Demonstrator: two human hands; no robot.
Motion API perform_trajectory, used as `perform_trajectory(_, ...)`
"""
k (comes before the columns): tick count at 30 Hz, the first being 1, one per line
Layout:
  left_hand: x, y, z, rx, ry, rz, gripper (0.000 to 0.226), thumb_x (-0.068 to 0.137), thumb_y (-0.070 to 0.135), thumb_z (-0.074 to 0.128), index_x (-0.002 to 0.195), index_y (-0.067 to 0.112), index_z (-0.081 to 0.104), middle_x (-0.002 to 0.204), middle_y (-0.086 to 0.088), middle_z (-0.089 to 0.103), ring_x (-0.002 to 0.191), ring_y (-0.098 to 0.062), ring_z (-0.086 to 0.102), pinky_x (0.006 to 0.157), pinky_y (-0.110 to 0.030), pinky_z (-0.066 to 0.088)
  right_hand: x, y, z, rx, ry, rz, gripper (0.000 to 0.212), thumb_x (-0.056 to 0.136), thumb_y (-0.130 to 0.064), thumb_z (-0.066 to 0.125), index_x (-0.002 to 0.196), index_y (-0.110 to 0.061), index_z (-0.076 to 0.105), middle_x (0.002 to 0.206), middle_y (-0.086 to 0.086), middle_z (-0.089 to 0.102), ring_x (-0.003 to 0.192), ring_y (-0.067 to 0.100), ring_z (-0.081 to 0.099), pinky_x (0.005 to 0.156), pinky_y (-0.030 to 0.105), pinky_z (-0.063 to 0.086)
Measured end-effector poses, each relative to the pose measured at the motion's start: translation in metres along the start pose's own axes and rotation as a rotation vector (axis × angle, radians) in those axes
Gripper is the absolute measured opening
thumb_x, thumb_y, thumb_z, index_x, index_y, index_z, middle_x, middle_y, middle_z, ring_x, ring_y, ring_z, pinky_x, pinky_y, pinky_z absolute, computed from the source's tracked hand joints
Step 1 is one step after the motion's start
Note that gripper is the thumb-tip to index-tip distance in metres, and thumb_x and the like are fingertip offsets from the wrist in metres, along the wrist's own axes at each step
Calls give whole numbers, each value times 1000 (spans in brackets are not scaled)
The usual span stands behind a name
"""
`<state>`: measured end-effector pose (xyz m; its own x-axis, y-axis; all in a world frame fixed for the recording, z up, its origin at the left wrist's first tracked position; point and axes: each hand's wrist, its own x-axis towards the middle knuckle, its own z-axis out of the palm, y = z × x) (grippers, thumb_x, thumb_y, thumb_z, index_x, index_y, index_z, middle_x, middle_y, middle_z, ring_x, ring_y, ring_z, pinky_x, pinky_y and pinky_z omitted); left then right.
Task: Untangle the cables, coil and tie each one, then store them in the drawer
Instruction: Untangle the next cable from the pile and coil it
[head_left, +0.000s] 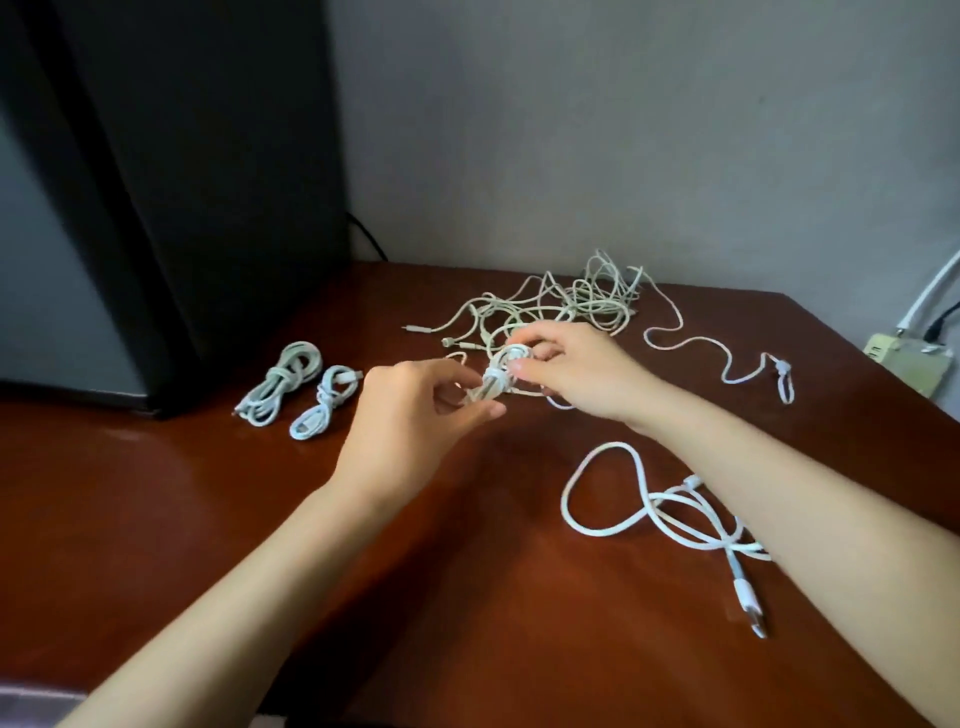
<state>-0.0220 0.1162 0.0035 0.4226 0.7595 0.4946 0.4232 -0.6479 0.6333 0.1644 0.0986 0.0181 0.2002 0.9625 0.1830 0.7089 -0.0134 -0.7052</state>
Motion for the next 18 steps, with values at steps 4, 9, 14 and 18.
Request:
perform_trajectory(4,-8,-31,-24,139,43,-21,31,73,38,78,96,19,74,75,6,67,68,-2,59,65,-17,48,15,-24,38,-79,-58,-71,28,90,-22,63,117,-20,63,98,4,66,93,17,61,88,31,45)
perform_trajectory(9,-12,-59,-32,320,112,-42,32,74,42,76,96,19,74,81,0,70,86,-21,59,80,-40,44,23,-32,79,-153,-89,-92,37,97,-24,52,134,-20,50,112,0,59,108,19,55,84,24,37)
perform_trajectory(14,-15,-72,-31,404,103,-98,38,77,50,70,100,21,72,84,1,69,99,-23,53,87,-35,25,23,-35,104,-339,-140,-60,44,103,-30,36,146,-23,33,146,14,43,143,28,21,114,38,20)
perform_trajectory(18,-17,-75,-30,522,78,-45,43,75,55,69,97,17,72,85,-3,69,94,-31,55,86,-44,33,20,-32,112,-498,-180,-138,48,105,-34,24,152,-27,16,160,0,18,148,24,-3,119,41,-2)
